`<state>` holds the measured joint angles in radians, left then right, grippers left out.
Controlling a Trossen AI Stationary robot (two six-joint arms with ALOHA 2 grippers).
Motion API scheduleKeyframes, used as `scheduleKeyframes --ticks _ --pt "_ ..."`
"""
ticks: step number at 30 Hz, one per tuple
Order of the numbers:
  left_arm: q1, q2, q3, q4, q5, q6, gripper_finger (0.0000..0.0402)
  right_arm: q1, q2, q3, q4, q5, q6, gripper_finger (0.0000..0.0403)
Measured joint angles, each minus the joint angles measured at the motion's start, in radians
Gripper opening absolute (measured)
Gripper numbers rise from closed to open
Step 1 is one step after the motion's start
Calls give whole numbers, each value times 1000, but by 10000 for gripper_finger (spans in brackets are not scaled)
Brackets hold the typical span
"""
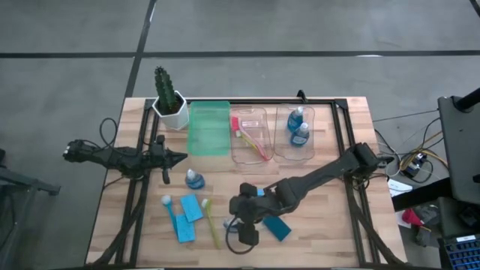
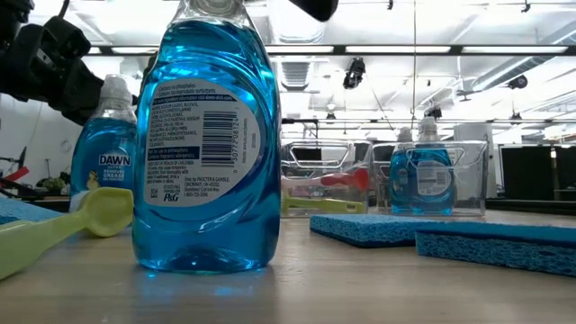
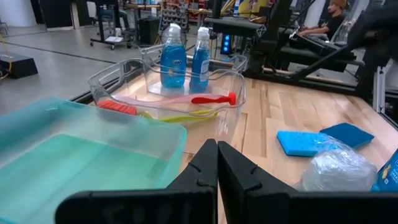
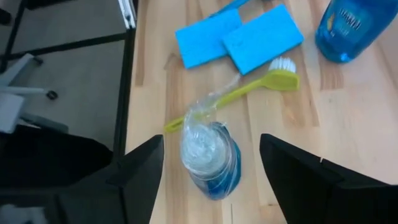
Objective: Pick & Place Kitchen Sink Supplies
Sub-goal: Put the blue dishwashing liquid bottle into the right transparent bin
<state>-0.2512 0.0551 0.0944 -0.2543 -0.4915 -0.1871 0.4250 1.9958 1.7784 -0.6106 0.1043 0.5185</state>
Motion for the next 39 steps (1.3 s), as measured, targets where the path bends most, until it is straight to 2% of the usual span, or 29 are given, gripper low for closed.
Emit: scheduleKeyframes --ticks 9,24,33,39 --pt "0 0 0 0 0 0 5 11 36 -3 23 -26 14 274" --pt "0 2 0 0 0 0 5 12 67 -5 49 -26 13 247" --pt "0 2 0 0 0 0 5 9 70 -15 49 -6 13 207" --pt "0 2 0 0 0 0 5 9 70 -15 51 5 5 160"
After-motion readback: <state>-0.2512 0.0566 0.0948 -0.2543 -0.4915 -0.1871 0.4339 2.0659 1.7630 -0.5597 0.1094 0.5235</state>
